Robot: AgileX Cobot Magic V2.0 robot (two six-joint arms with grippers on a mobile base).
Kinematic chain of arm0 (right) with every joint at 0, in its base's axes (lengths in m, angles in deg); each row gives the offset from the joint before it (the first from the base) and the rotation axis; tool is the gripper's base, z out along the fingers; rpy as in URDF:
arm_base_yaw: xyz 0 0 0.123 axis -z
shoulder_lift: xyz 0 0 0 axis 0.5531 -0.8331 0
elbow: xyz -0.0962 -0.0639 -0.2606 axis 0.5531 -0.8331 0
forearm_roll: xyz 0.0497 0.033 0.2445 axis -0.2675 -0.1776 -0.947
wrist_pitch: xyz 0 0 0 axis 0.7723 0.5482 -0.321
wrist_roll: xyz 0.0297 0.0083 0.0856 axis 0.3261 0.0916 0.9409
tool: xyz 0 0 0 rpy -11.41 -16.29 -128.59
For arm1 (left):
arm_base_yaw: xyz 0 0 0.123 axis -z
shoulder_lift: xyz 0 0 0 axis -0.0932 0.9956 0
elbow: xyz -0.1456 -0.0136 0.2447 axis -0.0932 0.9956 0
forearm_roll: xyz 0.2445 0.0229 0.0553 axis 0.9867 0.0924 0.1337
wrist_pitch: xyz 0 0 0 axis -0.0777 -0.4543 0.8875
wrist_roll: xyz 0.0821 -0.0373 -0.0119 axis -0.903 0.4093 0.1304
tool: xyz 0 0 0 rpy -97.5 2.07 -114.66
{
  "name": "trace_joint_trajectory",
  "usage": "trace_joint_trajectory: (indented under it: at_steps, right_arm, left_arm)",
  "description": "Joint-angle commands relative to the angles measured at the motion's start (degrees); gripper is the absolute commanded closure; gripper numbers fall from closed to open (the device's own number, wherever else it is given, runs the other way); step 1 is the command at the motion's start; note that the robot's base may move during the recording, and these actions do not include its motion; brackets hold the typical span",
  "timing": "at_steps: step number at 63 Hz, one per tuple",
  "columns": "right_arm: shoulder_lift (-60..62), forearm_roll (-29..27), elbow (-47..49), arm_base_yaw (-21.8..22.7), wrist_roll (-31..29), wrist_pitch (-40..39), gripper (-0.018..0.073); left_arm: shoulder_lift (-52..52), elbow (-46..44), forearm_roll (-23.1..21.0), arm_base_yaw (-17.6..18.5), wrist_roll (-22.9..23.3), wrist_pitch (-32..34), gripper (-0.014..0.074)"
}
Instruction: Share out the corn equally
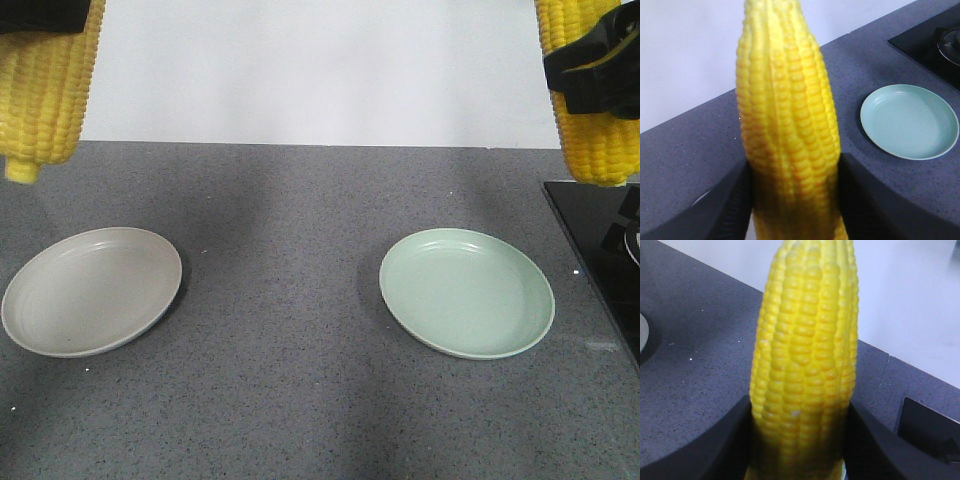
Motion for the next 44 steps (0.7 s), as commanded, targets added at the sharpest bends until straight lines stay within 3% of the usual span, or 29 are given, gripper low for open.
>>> trace_joint_trajectory:
  at_steps: [1,44]
  right_arm:
    - [0.9,0.7,1.3,0.2,-0.4,-4.3,0.0568]
    - [0.9,0.7,1.3,0.2,-0.4,-4.3,0.0568]
  left_arm:
    - [-0.8,-1.2,-0.1,0.2,0.4,3.9,0.0603]
    - [-0.8,-1.2,-0.1,0.2,0.4,3.9,0.0603]
